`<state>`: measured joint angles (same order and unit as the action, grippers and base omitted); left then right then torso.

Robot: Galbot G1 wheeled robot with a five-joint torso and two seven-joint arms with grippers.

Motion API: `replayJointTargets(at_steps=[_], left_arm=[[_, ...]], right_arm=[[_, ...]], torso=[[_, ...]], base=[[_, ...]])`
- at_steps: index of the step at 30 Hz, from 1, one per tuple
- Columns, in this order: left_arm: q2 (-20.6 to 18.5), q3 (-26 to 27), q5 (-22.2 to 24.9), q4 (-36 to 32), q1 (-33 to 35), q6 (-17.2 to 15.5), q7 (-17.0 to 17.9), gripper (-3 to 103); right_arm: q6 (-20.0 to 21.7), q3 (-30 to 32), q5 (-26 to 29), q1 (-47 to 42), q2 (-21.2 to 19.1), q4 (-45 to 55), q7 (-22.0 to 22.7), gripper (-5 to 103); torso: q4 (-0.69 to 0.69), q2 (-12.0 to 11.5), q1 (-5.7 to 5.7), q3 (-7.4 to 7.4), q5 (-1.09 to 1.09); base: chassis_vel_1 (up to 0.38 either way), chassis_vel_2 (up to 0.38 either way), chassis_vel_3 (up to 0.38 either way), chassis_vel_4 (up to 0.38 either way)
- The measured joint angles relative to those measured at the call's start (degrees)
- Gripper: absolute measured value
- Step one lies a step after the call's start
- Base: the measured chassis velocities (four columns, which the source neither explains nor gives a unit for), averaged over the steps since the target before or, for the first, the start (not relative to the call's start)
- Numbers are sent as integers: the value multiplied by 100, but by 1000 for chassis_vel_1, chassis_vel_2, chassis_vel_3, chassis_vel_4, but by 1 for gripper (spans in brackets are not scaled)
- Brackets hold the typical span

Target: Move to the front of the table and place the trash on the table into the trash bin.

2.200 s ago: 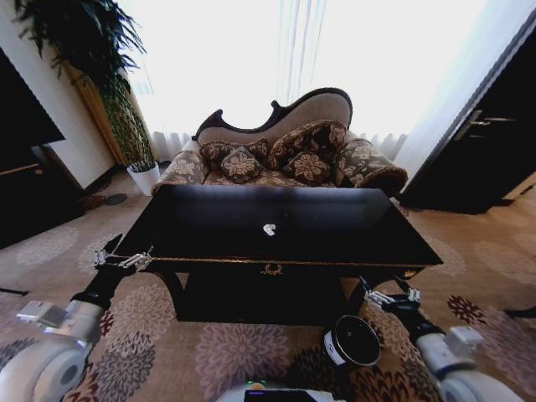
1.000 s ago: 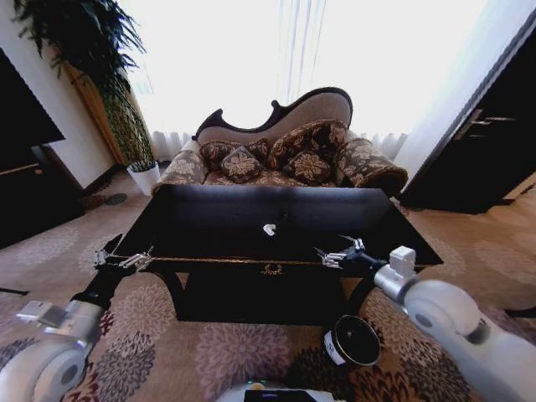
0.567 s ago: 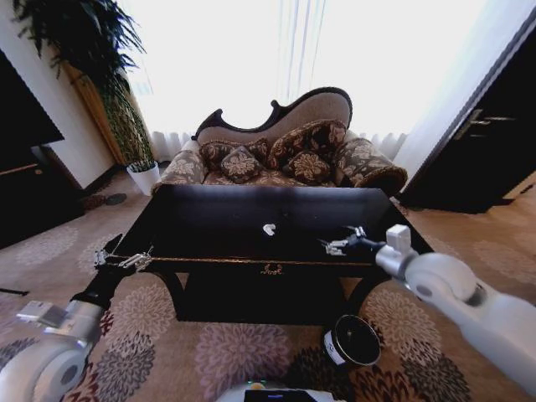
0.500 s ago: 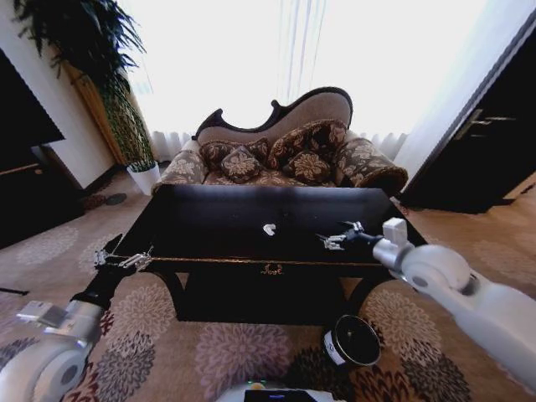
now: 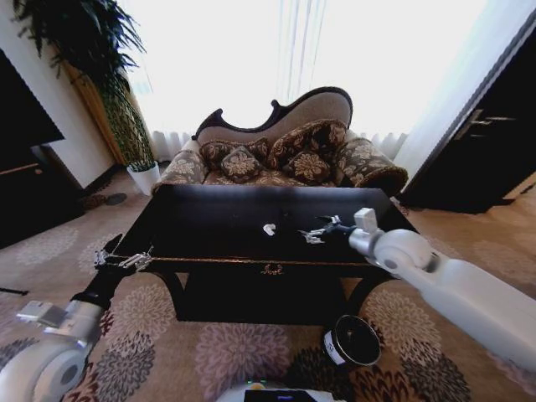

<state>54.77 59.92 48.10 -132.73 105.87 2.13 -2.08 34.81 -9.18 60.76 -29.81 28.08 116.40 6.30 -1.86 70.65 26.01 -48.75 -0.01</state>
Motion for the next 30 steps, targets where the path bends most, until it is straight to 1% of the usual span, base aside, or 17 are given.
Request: replayJointTargets(at_steps=[2,4,8,10,12,15,18,20,26,30], left_arm=[[0,0,0,0,0,0,0,100],[0,0,0,0,0,0,0,100],[1,0,0,0,0,0,0,100],[0,0,0,0,0,0,0,100],[0,0,0,0,0,0,0,100],[1,0,0,0,0,0,0,100],[0,0,0,0,-1,0,0,100],[0,0,0,0,0,0,0,100],[0,0,0,0,0,0,0,100],[0,0,0,0,0,0,0,100]], right_arm=[[24,-118,4,86,51,-19,24,100],[78,-389,17,270,180,-78,70,100],[97,-543,17,393,250,-140,85,100],[123,-829,5,661,365,-312,95,100],[125,-861,4,693,378,-333,98,100],[146,-1134,-2,1016,524,-498,120,100],[153,-1231,-2,1125,580,-544,127,100],[178,-1456,15,1404,717,-631,160,100],[243,-1675,119,1627,888,-625,243,100],[267,-1735,143,1633,918,-583,264,100]], torso=[[0,0,0,0,-1],[0,0,0,0,0],[0,0,0,0,-1],[0,0,0,0,-1],[0,0,0,0,0],[0,0,0,0,-1],[-1,0,0,0,0],[0,0,0,0,-1],[0,0,0,0,0],[0,0,0,0,0]], base=[[0,0,0,0],[0,0,0,0],[0,0,0,0],[0,0,0,0],[0,0,0,0],[0,0,0,0],[0,0,0,0],[0,0,0,0],[0,0,0,0],[0,0,0,0]])
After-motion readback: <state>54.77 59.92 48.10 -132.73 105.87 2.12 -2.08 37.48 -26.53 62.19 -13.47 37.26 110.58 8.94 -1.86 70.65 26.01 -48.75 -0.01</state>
